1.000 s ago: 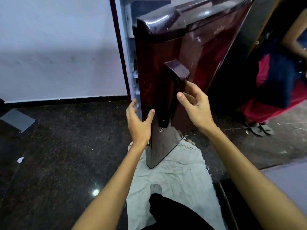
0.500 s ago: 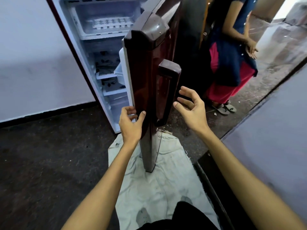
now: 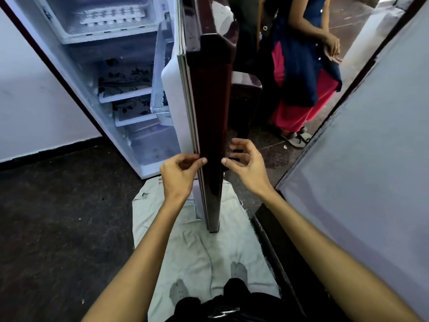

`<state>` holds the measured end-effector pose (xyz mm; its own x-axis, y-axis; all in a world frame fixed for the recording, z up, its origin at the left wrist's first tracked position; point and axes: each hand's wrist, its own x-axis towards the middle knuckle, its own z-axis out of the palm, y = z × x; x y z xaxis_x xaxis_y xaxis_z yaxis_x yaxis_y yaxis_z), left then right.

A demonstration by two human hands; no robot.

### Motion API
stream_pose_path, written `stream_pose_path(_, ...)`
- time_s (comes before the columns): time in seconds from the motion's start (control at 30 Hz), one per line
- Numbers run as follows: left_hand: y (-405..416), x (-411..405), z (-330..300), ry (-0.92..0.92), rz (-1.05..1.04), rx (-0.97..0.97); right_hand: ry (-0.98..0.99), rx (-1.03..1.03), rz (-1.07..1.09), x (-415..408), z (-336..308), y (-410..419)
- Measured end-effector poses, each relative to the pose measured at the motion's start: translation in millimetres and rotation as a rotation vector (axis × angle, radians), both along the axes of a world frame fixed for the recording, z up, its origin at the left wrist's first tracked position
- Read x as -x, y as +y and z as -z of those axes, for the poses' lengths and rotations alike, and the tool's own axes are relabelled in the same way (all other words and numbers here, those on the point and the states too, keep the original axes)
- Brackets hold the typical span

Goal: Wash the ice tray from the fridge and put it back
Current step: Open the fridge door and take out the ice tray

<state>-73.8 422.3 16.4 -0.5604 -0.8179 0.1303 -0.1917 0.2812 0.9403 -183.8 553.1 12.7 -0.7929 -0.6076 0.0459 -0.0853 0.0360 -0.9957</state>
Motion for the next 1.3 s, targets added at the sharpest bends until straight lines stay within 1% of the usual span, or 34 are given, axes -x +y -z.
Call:
stream_pose_path(0.1, 26, 19, 0, 0.035, -0.044, 0.036, 0.018, -0.01, 0.02, 17, 2, 15)
stream_pose_path(0.2, 46, 38, -2, 0.06, -0.06, 0.032, 0.031, -0.024, 0.037, 36, 2, 32)
stream_pose_path(0.33, 65, 63, 0, 0.03, -0.017, 0.007, 0.069, -0.027, 0.047, 60, 3, 51)
stream_pose_path(0.67, 95, 103, -4, 0.003, -0.01, 0.067, 0.046, 0.031, 0.114, 92, 10, 74)
stream_pose_path(0.87, 106, 113, -7, -0.005, -0.008, 0.095, 0.048, 0.047, 0.156, 101, 11, 79)
stream_pose_path(1.1, 118, 122, -6, -0.011, 0.005, 0.09, 0.03, 0.015, 0.241, 104, 10, 83)
stream_pose_path(1.3, 117, 110, 4, -0.03, -0.019, 0.073, -0.095, -0.023, 0.378, 84, 21, 89)
